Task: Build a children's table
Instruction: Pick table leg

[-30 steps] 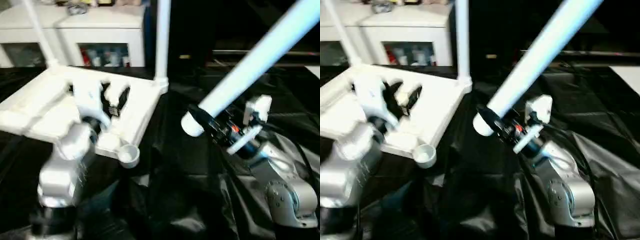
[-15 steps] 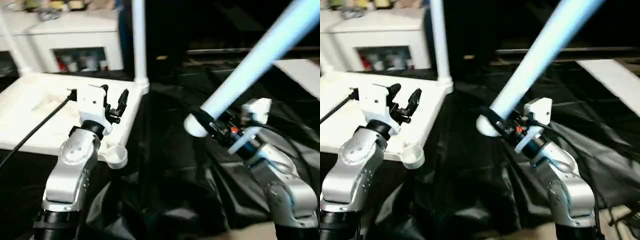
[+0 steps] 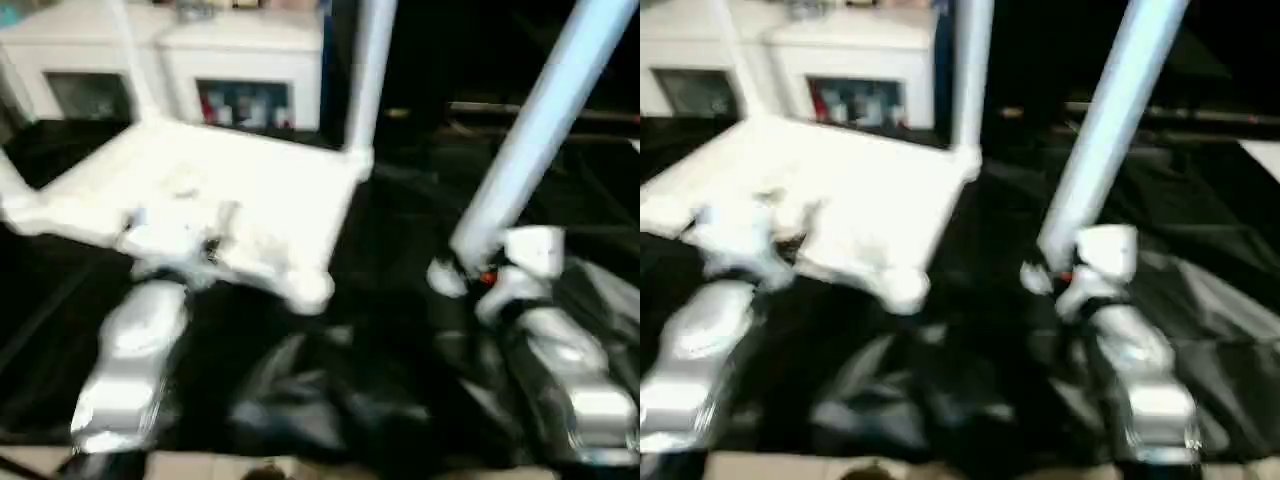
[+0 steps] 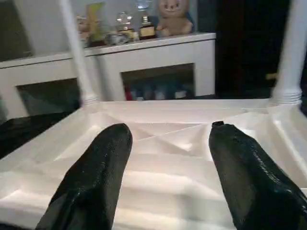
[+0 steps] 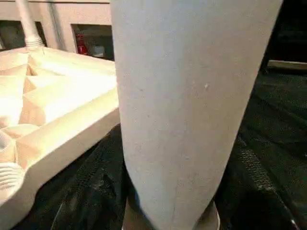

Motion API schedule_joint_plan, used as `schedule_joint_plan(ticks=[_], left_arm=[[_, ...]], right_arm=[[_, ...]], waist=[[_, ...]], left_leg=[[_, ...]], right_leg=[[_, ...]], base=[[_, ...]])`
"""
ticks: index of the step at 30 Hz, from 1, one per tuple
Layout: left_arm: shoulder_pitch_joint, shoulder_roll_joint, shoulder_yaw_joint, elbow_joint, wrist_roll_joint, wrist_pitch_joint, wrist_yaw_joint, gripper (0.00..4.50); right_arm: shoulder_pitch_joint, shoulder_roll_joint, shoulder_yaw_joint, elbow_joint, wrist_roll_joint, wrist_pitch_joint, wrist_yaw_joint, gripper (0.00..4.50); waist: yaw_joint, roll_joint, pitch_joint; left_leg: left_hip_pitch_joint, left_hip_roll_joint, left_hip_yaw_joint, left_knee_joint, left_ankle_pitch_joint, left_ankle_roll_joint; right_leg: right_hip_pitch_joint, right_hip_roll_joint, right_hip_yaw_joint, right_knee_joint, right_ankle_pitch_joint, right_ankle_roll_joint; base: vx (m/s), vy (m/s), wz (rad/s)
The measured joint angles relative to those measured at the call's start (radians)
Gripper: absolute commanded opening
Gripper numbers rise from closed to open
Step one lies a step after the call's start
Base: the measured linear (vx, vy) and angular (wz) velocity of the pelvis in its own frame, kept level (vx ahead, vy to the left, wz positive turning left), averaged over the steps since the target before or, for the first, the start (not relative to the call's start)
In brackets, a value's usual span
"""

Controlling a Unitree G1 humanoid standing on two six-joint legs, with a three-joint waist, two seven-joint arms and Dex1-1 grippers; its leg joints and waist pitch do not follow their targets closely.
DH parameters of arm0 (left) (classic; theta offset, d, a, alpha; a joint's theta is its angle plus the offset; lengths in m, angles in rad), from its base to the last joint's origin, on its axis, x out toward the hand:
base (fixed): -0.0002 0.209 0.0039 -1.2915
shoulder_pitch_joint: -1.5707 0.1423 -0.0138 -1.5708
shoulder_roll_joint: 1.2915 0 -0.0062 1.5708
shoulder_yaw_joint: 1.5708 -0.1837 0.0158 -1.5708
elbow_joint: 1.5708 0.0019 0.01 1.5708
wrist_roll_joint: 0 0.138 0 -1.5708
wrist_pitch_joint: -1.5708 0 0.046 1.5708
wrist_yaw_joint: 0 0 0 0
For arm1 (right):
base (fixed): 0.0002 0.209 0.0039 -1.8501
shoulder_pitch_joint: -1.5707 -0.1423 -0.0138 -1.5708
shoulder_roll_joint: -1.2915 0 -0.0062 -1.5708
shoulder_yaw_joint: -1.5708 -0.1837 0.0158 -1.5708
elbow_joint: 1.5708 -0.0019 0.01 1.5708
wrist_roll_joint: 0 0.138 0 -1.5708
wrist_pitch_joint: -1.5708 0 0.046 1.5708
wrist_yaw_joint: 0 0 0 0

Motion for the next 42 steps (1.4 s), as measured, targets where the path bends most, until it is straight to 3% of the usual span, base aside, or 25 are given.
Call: schedule_joint_plan(ticks=[1, 3, 4, 6, 7, 8, 11, 14, 16, 18, 19, 20, 21, 22, 24, 25, 26, 28, 30, 31, 33, 36, 37, 39, 42], left_arm=[[0.002, -0.010, -0.003, -0.001, 0.002, 0.000, 0.002, 3.01], [0.008, -0.028, -0.023, -0.010, 0.003, 0.000, 0.004, 3.01], [0.009, -0.028, -0.027, -0.011, 0.023, 0.000, 0.023, 3.01], [0.002, -0.028, -0.031, -0.017, 0.045, -0.001, 0.043, 3.01], [-0.003, -0.035, -0.032, -0.019, 0.051, 0.001, 0.055, 3.01], [-0.001, -0.033, -0.027, -0.020, 0.053, 0.001, 0.062, 3.01], [0.001, -0.039, -0.020, -0.020, 0.059, 0.002, 0.074, 3.01], [0.004, -0.055, -0.021, -0.020, 0.067, 0.010, 0.079, 3.01], [0.003, -0.062, -0.024, -0.021, 0.071, 0.016, 0.082, 3.01], [0.003, -0.067, -0.026, -0.024, 0.074, 0.021, 0.089, 3.01], [0.003, -0.084, -0.032, -0.024, 0.076, 0.024, 0.091, 3.01], [0.004, -0.088, -0.051, -0.026, 0.076, 0.026, 0.091, 3.01], [0.008, -0.088, -0.056, -0.027, 0.076, 0.028, 0.091, 3.01], [0.007, -0.088, -0.053, -0.033, 0.078, 0.033, 0.094, 3.01], [-0.015, -0.096, -0.051, -0.040, 0.084, 0.044, 0.099, 3.01], [-0.027, -0.102, -0.050, -0.039, 0.084, 0.055, 0.099, 3.01], [-0.019, -0.101, -0.049, -0.037, 0.077, 0.067, 0.094, 3.01], [-0.017, -0.081, -0.031, -0.036, 0.061, 0.076, 0.075, 3.01], [-0.024, -0.066, -0.019, -0.038, 0.039, 0.067, 0.044, 3.01], [-0.018, -0.075, -0.021, -0.037, 0.027, 0.062, 0.029, 3.01], [-0.008, -0.080, -0.035, -0.036, 0.014, 0.061, 0.014, 3.01], [-0.014, -0.080, -0.022, -0.036, -0.003, 0.061, 0.005, 3.01], [-0.014, -0.077, -0.005, -0.037, -0.008, 0.061, 0.004, 3.01], [-0.014, -0.065, 0.019, -0.039, -0.012, 0.061, 0.003, 3.01], [-0.022, -0.053, 0.029, -0.039, -0.014, 0.060, -0.006, 3.01]], right_arm=[[0.013, -0.006, -0.002, 0.003, -0.001, -0.002, -0.001, 1.91], [0.028, -0.017, -0.008, 0.019, -0.004, 0.002, -0.002, 1.91], [0.030, -0.020, -0.006, 0.011, -0.004, 0.002, 0.002, 1.91], [0.030, -0.025, -0.008, -0.009, -0.004, 0.000, 0.010, 1.91], [0.048, -0.023, -0.008, -0.020, -0.005, 0.001, 0.011, 1.91], [0.050, -0.017, 0.001, -0.021, -0.004, 0.001, 0.013, 1.91], [0.050, 0.000, 0.020, -0.039, -0.002, 0.002, 0.021, 1.91], [0.042, -0.011, 0.019, -0.047, 0.000, 0.002, 0.021, 1.91], [0.040, -0.013, 0.019, -0.047, 0.001, 0.002, 0.022, 1.91], [0.034, -0.019, 0.018, -0.043, 0.001, 0.002, 0.022, 1.91], [0.035, -0.027, 0.010, -0.035, 0.000, 0.004, 0.022, 1.91], [0.035, -0.031, 0.005, -0.029, 0.000, 0.005, 0.021, 1.91], [0.035, -0.028, 0.006, -0.028, 0.000, 0.006, 0.021, 1.91], [0.025, -0.024, 0.006, -0.029, 0.000, 0.006, 0.019, 1.91], [0.010, -0.019, -0.018, -0.033, 0.005, 0.005, 0.006, 1.91], [0.009, -0.009, -0.034, -0.022, 0.009, 0.009, -0.011, 1.91], [0.008, -0.010, -0.033, -0.016, 0.009, 0.017, -0.014, 1.91], [-0.010, -0.004, -0.017, -0.019, 0.009, 0.023, -0.012, 1.91], [-0.018, -0.011, -0.011, -0.029, 0.008, 0.023, -0.012, 1.91], [-0.005, -0.010, -0.010, -0.026, 0.006, 0.025, -0.015, 1.91], [0.014, -0.003, -0.001, -0.025, -0.001, 0.030, -0.023, 1.91], [0.014, 0.032, 0.002, -0.025, -0.001, 0.037, -0.045, 1.91], [0.008, 0.039, 0.013, -0.025, -0.001, 0.043, -0.047, 1.91], [-0.004, 0.047, 0.030, -0.025, -0.001, 0.043, -0.047, 1.91], [-0.007, 0.039, 0.027, -0.024, -0.003, 0.043, -0.050, 1.91]], waist=[[-0.002, -0.013, 0.001], [0.005, -0.004, -0.001], [0.001, -0.003, -0.001], [-0.019, 0.032, 0.001], [-0.049, 0.050, 0.004], [-0.065, 0.056, 0.004], [-0.076, 0.070, 0.005], [-0.062, 0.059, -0.001], [-0.055, 0.032, -0.007], [-0.052, -0.001, -0.004], [-0.043, -0.006, 0.000], [-0.027, -0.004, 0.003], [-0.019, -0.011, 0.009], [-0.021, -0.019, 0.008], [-0.009, -0.003, -0.003], [-0.001, -0.005, -0.002], [-0.001, 0.001, -0.006], [-0.002, -0.001, -0.016], [-0.005, -0.030, -0.025], [-0.007, -0.031, -0.016], [-0.007, -0.030, -0.011], [-0.032, -0.015, 0.000], [-0.037, -0.013, 0.008], [-0.040, -0.007, 0.012], [-0.066, -0.006, 0.009]], left_leg=[[-0.008, -0.015, 0.025, 0.005, 0.001, -0.003], [-0.041, -0.020, -0.074, 0.155, -0.037, -0.064], [-0.033, 0.004, -0.121, 0.188, -0.043, -0.118], [0.017, 0.096, -0.126, 0.065, -0.059, -0.155], [0.005, 0.102, -0.139, 0.058, -0.044, -0.138], [0.002, 0.093, -0.160, 0.057, -0.037, -0.134], [-0.018, 0.069, -0.243, 0.042, -0.004, -0.137], [-0.026, 0.021, -0.297, -0.034, 0.058, -0.147], [-0.029, -0.026, -0.331, -0.082, 0.093, -0.163], [-0.037, -0.052, -0.335, -0.105, 0.095, -0.168], [-0.059, -0.035, -0.305, -0.047, 0.035, -0.156], [-0.080, 0.013, -0.211, 0.097, -0.006, -0.118], [-0.073, 0.047, -0.143, 0.190, -0.023, -0.089], [-0.025, 0.068, -0.081, 0.198, -0.047, -0.074], [0.058, 0.075, -0.051, 0.087, -0.096, -0.026], [0.081, 0.091, -0.049, 0.042, -0.122, -0.078], [0.085, 0.114, -0.051, 0.016, -0.103, -0.096], [0.075, 0.131, -0.052, 0.010, -0.086, -0.112], [0.038, 0.106, -0.046, 0.050, -0.090, -0.114], [0.034, 0.108, -0.055, 0.048, -0.094, -0.113], [0.050, 0.119, -0.063, 0.006, -0.077, -0.124], [0.104, 0.135, -0.056, -0.054, -0.061, -0.162], [0.141, 0.151, -0.029, -0.073, -0.063, -0.176], [0.180, 0.166, -0.001, -0.087, -0.076, -0.198], [0.183, 0.165, -0.032, -0.082, -0.076, -0.197]], right_leg=[[0.002, -0.010, 0.032, -0.018, 0.004, -0.023], [0.004, -0.026, 0.044, -0.028, 0.024, -0.003], [0.010, -0.051, 0.035, -0.043, 0.041, 0.008], [0.037, -0.058, -0.009, -0.083, 0.073, 0.021], [0.060, -0.067, -0.036, -0.112, 0.071, 0.003], [0.066, -0.044, -0.016, -0.110, 0.058, -0.021], [0.067, 0.046, 0.011, 0.025, 0.015, -0.030], [0.075, 0.071, 0.033, 0.002, -0.023, -0.039], [0.095, 0.065, 0.075, -0.044, -0.047, -0.081], [0.100, 0.048, 0.092, -0.058, -0.054, -0.080], [0.096, 0.045, 0.059, -0.068, -0.046, -0.073], [0.111, 0.042, 0.036, -0.070, -0.044, -0.076], [0.120, 0.028, 0.001, -0.074, -0.043, -0.076], [0.124, 0.025, -0.020, -0.082, -0.040, -0.081], [0.108, 0.067, -0.018, -0.095, -0.019, -0.082], [0.104, 0.095, -0.011, -0.126, 0.000, -0.082], [0.097, 0.104, -0.014, -0.133, 0.002, -0.066], [0.030, 0.057, 0.016, -0.004, -0.005, 0.002], [-0.016, -0.057, 0.118, -0.064, 0.049, 0.085], [-0.020, -0.071, 0.123, -0.068, 0.060, 0.096], [-0.010, -0.057, 0.115, -0.089, 0.062, 0.077], [0.027, -0.032, 0.115, -0.129, 0.064, 0.062], [0.037, -0.012, 0.127, -0.138, 0.061, 0.053], [0.043, -0.003, 0.130, -0.136, 0.053, 0.027], [0.063, -0.003, 0.111, -0.147, 0.071, 0.018]], base=[[-0.086, 0.155, 0.04], [-0.058, 0.192, -0.20], [-0.057, 0.222, -0.31], [-0.086, 0.257, 0.07], [-0.081, 0.255, 0.34], [-0.033, 0.235, 0.65], [-0.041, 0.110, 0.48], [-0.103, 0.011, 0.60], [-0.142, -0.118, 0.80], [-0.133, -0.267, 0.74], [-0.160, -0.304, 0.78], [-0.111, -0.249, 0.51], [-0.047, -0.202, 0.25], [-0.047, -0.202, 0.25], [-0.031, -0.214, 0.38], [-0.032, -0.209, 0.40], [-0.038, -0.224, 0.23], [0.013, -0.164, 0.01], [-0.129, 0.055, 0.05], [-0.163, 0.132, 0.04], [-0.063, -0.108, 0.00], [-0.024, -0.124, -0.09], [0.000, -0.099, -0.20], [0.020, -0.040, -0.43], [0.079, 0.014, -0.55]])
